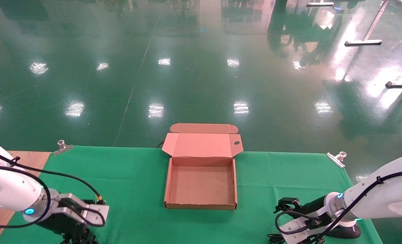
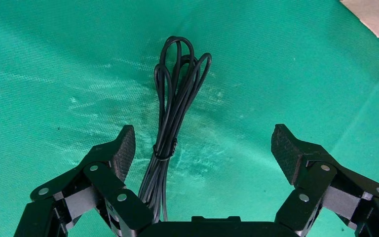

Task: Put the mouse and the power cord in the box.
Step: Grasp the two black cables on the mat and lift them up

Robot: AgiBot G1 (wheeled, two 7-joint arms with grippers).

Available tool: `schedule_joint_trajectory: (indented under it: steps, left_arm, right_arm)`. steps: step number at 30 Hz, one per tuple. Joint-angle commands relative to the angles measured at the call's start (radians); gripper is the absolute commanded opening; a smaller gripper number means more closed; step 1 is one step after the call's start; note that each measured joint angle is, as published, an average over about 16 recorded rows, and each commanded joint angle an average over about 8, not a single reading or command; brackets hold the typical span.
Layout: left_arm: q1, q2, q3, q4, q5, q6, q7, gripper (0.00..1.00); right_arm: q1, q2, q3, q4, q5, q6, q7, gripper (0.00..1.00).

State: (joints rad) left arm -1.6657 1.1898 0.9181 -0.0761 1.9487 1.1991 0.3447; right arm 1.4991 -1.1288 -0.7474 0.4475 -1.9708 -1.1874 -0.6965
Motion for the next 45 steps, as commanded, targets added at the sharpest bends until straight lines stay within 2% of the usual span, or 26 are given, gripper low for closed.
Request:
schedule_joint_trajectory:
  steps: [1,9,10,11,13,14,17,18,20,21,22,45]
  left_arm:
    - [-0.003,0.001,0.001,0.01,0.0,0.015,0.012,1.0]
    - [-0.004,0.015,-0.001,0.032,-0.004,0.052,0.038,1.0]
    - [-0.001,0.018,-0.003,0.034,-0.007,0.054,0.041,1.0]
    - [0.002,0.021,-0.005,0.036,-0.009,0.054,0.044,1.0]
    - [0.01,0.025,-0.009,0.04,-0.016,0.047,0.048,1.0]
    - [0.014,0.026,-0.012,0.041,-0.02,0.041,0.049,0.91]
    - [0.026,0.029,-0.019,0.046,-0.03,0.019,0.053,0.54]
    - [0.029,0.029,-0.02,0.048,-0.031,0.012,0.053,0.41]
    - [0.034,0.03,-0.021,0.05,-0.033,0.001,0.056,0.16]
    - [0.035,0.031,-0.021,0.052,-0.034,-0.003,0.057,0.04]
    - [0.036,0.031,-0.021,0.053,-0.033,-0.005,0.059,0.0]
    - [0.03,0.012,-0.02,0.073,-0.031,0.031,0.085,0.0]
  right_arm:
    - [0.006,-0.005,0.001,-0.022,0.004,-0.002,-0.017,1.0]
    - [0.014,0.0,0.009,-0.068,0.021,-0.016,-0.054,1.0]
    - [0.015,0.0,0.009,-0.074,0.022,-0.015,-0.057,0.97]
    - [0.015,0.0,0.01,-0.081,0.023,-0.014,-0.059,0.9]
    - [0.018,-0.002,0.011,-0.095,0.024,-0.01,-0.062,0.69]
    - [0.021,-0.003,0.012,-0.103,0.025,-0.007,-0.063,0.57]
    - [0.032,-0.01,0.014,-0.129,0.026,0.0,-0.068,0.19]
    - [0.036,-0.013,0.015,-0.137,0.027,0.002,-0.071,0.1]
    - [0.043,-0.019,0.016,-0.155,0.029,0.005,-0.077,0.0]
    - [0.046,-0.022,0.016,-0.163,0.029,0.006,-0.081,0.0]
    - [0.048,-0.025,0.016,-0.172,0.029,0.006,-0.085,0.0]
    - [0.084,-0.06,0.018,-0.317,0.035,0.014,-0.173,0.0]
